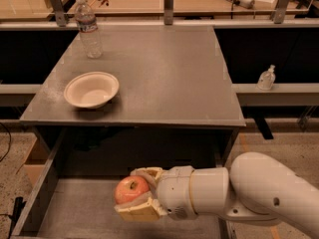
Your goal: Place apple into top drawer
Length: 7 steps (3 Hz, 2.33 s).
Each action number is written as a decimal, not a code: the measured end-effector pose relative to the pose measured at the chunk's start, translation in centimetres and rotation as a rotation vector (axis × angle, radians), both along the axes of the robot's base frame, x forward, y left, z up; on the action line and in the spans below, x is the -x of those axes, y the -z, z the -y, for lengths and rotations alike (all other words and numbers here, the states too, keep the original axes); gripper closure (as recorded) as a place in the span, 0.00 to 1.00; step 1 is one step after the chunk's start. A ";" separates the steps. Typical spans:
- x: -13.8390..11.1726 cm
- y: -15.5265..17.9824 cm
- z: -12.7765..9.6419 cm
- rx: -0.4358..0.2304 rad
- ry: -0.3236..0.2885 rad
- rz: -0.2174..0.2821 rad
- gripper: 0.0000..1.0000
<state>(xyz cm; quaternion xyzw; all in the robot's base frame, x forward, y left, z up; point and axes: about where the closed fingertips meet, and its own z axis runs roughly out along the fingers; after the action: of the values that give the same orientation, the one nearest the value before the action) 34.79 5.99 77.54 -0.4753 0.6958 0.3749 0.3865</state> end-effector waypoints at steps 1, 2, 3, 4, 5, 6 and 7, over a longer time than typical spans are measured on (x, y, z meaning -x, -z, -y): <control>-0.9 5.2 -1.6 0.061 -0.006 -0.011 1.00; -2.2 9.2 -3.1 0.081 -0.006 -0.036 0.83; -3.2 11.4 -4.6 0.091 0.010 -0.041 0.60; -4.6 12.6 -5.3 0.116 0.037 -0.026 0.36; -6.1 12.8 -5.1 0.151 0.064 -0.001 0.13; -7.2 12.6 -4.6 0.180 0.080 0.021 0.00; -8.5 11.2 -3.0 0.165 0.113 0.006 0.18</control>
Offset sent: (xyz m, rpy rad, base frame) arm 0.0397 0.0501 -0.1430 -0.0983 0.0725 0.0000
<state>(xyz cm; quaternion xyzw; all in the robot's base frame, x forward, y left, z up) 43.26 8.99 66.32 -0.4667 0.7488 0.2924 0.3688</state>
